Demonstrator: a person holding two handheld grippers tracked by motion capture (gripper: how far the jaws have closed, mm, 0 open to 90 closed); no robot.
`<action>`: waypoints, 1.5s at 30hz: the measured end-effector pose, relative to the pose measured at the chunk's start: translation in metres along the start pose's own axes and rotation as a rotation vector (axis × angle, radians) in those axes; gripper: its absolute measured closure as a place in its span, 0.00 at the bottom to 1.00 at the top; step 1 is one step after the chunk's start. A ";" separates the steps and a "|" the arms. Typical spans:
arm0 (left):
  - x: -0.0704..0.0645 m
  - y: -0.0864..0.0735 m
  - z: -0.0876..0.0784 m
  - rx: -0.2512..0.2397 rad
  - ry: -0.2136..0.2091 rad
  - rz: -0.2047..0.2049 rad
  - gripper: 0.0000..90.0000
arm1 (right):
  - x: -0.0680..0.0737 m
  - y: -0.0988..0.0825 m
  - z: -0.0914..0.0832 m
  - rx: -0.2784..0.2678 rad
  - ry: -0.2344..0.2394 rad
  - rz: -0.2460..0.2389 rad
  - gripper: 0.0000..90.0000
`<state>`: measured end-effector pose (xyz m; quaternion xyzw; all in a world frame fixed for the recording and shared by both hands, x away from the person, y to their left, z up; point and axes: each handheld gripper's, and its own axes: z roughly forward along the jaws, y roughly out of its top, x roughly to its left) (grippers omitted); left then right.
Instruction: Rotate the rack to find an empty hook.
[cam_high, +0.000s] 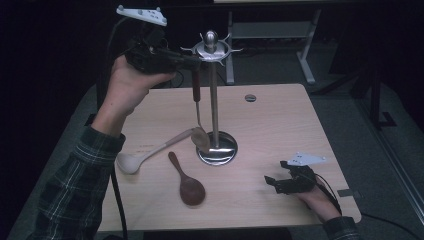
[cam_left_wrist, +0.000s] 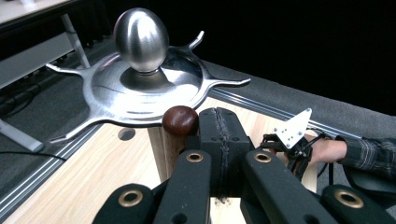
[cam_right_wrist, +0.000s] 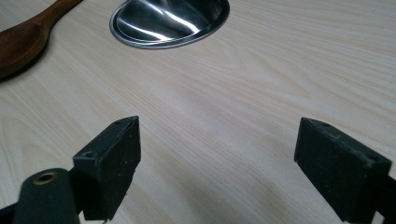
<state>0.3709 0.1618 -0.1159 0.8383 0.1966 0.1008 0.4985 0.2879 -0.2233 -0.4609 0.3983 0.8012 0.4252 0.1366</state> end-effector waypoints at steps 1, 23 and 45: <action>0.001 0.000 -0.001 0.000 0.006 -0.003 1.00 | 0.000 0.000 0.000 0.001 0.000 0.004 0.16; 0.007 -0.003 -0.005 0.012 0.061 -0.004 1.00 | 0.000 0.000 0.000 0.002 0.000 0.002 0.16; 0.024 -0.009 -0.011 -0.004 0.103 -0.035 1.00 | 0.000 0.000 0.000 0.002 -0.001 0.001 0.16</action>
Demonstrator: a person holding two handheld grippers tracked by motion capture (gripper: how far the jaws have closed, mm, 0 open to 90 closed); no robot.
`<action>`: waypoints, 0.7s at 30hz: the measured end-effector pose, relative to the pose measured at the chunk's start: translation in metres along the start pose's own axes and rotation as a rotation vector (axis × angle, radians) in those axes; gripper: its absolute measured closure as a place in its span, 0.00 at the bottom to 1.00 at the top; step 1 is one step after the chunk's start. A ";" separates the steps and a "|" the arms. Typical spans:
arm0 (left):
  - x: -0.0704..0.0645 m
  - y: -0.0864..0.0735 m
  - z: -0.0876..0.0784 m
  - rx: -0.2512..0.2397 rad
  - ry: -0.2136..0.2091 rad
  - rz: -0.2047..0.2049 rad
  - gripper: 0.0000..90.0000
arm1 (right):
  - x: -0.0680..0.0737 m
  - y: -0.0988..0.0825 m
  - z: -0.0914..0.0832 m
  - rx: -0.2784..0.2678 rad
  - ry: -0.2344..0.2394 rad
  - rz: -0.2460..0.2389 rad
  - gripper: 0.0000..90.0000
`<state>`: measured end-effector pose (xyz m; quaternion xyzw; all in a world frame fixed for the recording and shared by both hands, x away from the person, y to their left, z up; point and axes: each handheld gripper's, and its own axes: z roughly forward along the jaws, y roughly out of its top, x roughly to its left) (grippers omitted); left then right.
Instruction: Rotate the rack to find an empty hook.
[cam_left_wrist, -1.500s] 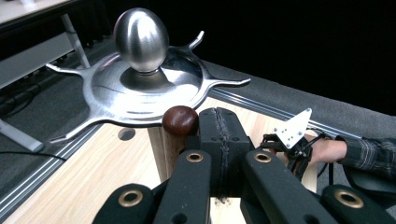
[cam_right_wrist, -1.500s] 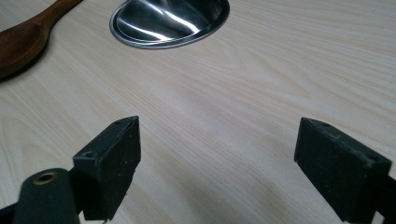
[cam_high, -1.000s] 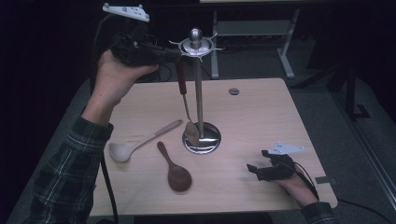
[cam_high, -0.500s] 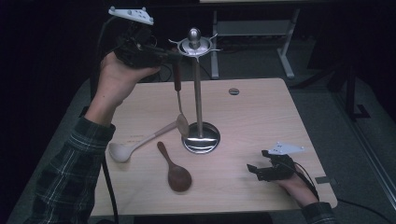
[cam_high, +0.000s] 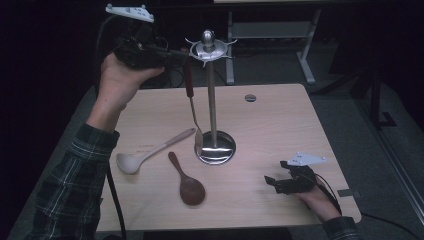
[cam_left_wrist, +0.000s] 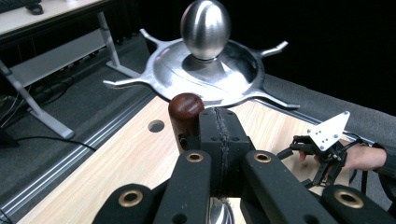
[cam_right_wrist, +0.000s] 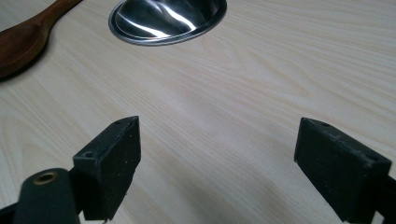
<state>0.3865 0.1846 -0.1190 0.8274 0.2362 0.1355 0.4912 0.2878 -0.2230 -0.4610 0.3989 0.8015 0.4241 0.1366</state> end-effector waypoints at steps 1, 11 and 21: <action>0.001 0.000 0.000 -0.001 0.002 -0.004 1.00 | 0.000 0.000 0.000 0.000 0.000 0.000 0.16; 0.013 -0.002 0.002 -0.004 0.033 -0.028 1.00 | 0.000 0.000 0.000 0.001 0.002 0.003 0.16; 0.007 -0.018 -0.004 0.002 0.010 -0.018 1.00 | 0.000 0.000 0.000 0.002 0.004 0.002 0.16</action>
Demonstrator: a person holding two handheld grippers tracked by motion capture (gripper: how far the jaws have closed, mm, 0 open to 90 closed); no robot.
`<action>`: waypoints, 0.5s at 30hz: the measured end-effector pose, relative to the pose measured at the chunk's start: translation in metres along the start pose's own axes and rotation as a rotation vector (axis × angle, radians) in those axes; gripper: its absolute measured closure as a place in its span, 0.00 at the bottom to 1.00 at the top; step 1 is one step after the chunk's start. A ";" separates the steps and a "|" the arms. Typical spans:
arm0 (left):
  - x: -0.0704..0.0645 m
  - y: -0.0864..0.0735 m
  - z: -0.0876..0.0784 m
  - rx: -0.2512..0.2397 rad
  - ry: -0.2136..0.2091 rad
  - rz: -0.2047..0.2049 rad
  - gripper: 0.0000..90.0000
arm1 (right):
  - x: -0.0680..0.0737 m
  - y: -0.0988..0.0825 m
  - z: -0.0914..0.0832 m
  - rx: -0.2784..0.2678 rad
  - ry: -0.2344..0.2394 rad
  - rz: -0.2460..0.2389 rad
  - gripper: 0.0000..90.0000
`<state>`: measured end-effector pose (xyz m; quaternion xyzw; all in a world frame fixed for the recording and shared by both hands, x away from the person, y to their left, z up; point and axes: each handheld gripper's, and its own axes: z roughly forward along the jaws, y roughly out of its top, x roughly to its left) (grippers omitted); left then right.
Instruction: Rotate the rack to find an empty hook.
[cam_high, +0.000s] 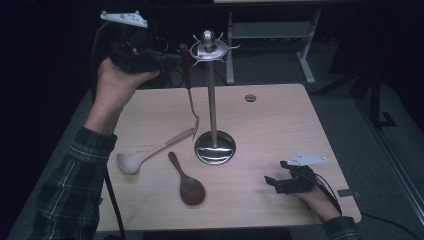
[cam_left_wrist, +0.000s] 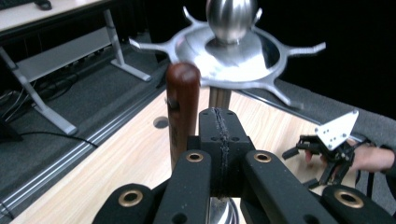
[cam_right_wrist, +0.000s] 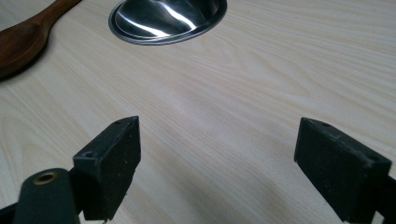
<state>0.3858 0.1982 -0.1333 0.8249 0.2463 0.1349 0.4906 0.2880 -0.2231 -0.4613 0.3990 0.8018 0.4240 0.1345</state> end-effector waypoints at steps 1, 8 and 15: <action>-0.001 -0.003 0.000 0.004 0.000 0.000 1.00 | 0.000 0.000 0.000 0.000 0.000 -0.001 0.16; -0.005 -0.025 -0.003 0.029 0.002 -0.003 1.00 | 0.001 0.000 0.001 0.005 0.006 0.000 0.16; -0.006 -0.048 -0.003 0.054 0.017 -0.010 1.00 | 0.001 0.000 0.002 0.007 0.008 -0.001 0.16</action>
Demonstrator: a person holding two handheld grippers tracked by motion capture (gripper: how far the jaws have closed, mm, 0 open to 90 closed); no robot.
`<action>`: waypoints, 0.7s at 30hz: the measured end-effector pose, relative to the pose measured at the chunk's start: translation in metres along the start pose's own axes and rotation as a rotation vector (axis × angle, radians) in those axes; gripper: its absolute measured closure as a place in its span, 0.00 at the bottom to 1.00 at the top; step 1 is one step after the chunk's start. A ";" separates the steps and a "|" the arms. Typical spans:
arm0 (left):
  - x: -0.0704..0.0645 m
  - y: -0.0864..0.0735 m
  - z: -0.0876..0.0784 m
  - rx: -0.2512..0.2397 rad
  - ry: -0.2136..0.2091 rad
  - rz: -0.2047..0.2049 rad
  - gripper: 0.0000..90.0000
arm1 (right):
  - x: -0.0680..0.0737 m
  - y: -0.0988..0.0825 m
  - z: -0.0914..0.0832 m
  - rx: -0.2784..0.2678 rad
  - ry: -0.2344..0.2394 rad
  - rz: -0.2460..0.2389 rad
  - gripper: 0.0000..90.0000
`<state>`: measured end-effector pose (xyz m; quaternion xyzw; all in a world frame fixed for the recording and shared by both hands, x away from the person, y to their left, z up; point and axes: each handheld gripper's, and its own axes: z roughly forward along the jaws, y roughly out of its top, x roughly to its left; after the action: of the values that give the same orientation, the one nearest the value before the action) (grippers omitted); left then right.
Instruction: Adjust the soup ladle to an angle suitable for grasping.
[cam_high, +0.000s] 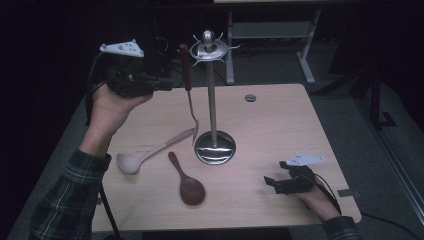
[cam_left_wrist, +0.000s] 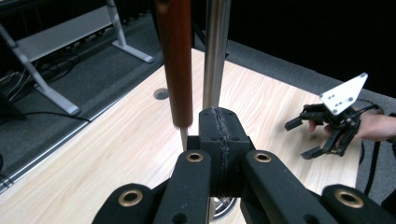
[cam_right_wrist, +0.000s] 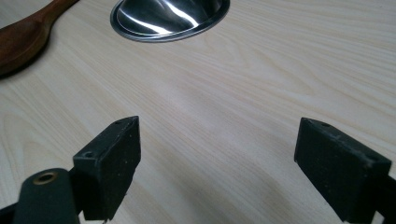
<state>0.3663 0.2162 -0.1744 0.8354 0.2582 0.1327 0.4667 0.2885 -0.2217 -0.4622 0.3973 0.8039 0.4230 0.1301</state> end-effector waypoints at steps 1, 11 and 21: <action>0.000 -0.004 0.000 0.004 0.001 0.000 1.00 | 0.000 0.000 0.000 0.000 0.001 0.003 0.16; 0.011 -0.045 0.013 0.085 0.027 -0.008 1.00 | 0.001 0.000 0.004 0.011 0.003 -0.003 0.16; 0.037 -0.098 0.033 0.247 0.078 -0.034 0.96 | 0.003 0.002 0.008 0.017 0.019 -0.015 0.16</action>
<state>0.3820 0.2552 -0.2754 0.8762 0.3046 0.1242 0.3522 0.2927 -0.2141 -0.4651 0.3882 0.8118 0.4187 0.1222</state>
